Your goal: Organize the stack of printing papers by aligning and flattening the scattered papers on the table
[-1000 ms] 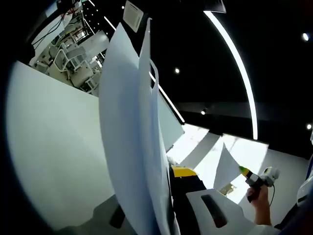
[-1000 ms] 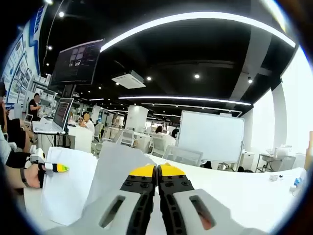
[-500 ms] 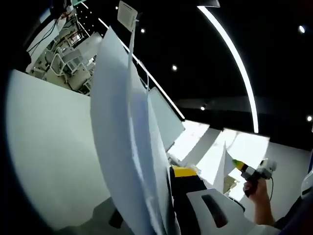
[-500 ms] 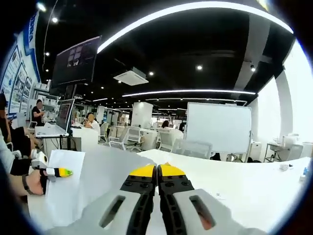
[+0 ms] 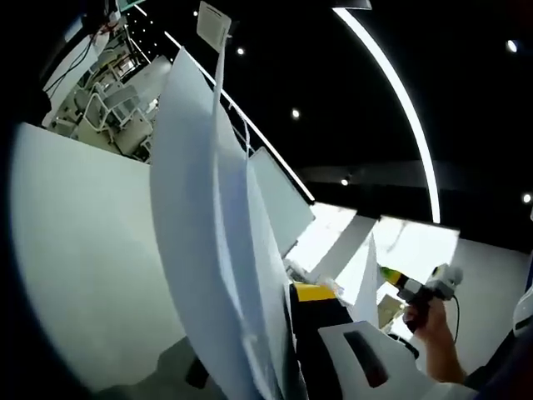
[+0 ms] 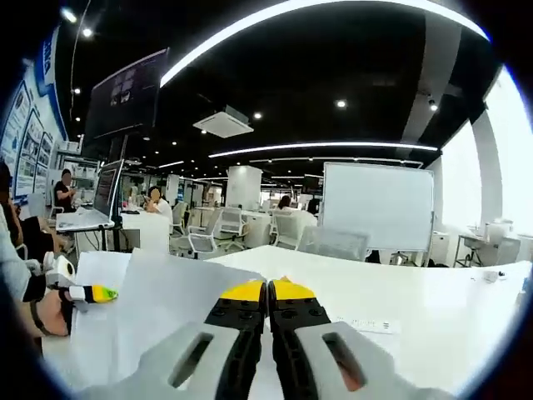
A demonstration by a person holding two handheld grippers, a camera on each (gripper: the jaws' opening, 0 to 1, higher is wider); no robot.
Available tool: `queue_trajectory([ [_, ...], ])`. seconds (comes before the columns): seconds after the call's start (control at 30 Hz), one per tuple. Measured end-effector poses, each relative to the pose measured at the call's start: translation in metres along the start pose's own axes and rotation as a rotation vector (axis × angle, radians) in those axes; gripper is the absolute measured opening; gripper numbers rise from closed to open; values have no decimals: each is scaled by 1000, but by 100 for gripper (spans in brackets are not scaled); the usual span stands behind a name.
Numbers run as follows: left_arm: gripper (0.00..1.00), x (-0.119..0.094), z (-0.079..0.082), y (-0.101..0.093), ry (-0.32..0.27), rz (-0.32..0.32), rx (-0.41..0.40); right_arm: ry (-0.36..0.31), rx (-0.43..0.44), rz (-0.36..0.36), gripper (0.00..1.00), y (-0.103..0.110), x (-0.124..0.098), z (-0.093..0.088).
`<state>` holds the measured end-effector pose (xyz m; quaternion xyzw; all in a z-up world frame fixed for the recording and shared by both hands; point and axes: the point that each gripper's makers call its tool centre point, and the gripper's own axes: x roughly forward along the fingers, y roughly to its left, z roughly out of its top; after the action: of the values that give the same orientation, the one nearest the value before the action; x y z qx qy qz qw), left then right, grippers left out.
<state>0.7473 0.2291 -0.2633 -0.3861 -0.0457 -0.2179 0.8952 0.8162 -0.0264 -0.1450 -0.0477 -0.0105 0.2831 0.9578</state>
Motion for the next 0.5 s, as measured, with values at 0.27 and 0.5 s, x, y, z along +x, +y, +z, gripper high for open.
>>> queue_trajectory([
  [0.27, 9, 0, -2, -2, 6, -2, 9, 35, -39, -10, 0, 5, 20, -12],
  [0.5, 9, 1, -2, -2, 13, -4, 19, 51, -45, -6, 0, 10, 35, -15],
])
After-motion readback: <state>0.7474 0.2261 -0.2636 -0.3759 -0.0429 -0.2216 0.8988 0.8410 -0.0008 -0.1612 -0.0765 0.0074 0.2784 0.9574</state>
